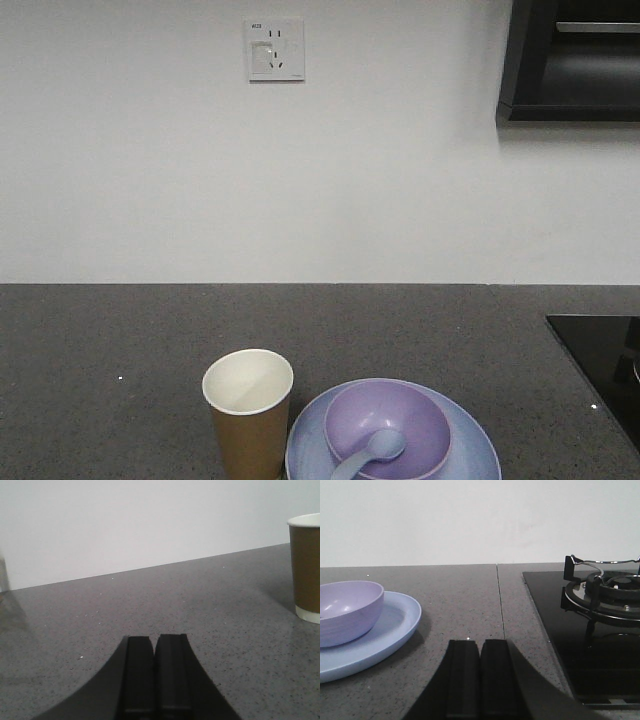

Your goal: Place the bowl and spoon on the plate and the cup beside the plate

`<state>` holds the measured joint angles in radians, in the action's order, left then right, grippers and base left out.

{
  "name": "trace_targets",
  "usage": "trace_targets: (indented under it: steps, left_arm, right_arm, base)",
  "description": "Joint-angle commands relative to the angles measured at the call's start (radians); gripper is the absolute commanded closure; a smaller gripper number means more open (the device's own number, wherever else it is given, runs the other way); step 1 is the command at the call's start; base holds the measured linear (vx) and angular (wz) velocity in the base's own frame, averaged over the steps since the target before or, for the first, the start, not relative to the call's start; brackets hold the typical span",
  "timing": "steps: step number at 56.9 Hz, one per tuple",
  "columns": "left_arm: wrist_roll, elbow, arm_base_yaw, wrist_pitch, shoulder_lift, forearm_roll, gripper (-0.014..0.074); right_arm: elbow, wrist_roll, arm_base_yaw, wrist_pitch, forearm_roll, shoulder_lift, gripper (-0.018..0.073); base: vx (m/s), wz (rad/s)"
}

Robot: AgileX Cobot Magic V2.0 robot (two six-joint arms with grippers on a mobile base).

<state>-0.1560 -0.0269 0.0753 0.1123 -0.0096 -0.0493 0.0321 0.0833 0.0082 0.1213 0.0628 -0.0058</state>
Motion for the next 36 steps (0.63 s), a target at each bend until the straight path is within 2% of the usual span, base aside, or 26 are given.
trace_targets:
  steps: [1, 36]
  left_arm:
    - [0.009, 0.025, 0.000, -0.083, -0.017, -0.003, 0.0599]
    - [0.009, 0.025, 0.000, -0.083, -0.017, -0.003, 0.0599]
  right_arm:
    - [0.002, 0.000, -0.006, -0.083, 0.019, -0.010, 0.0571]
    - [0.002, 0.000, -0.006, -0.082, 0.019, -0.011, 0.0571]
  base:
    - [0.00, 0.00]
    - [0.00, 0.00]
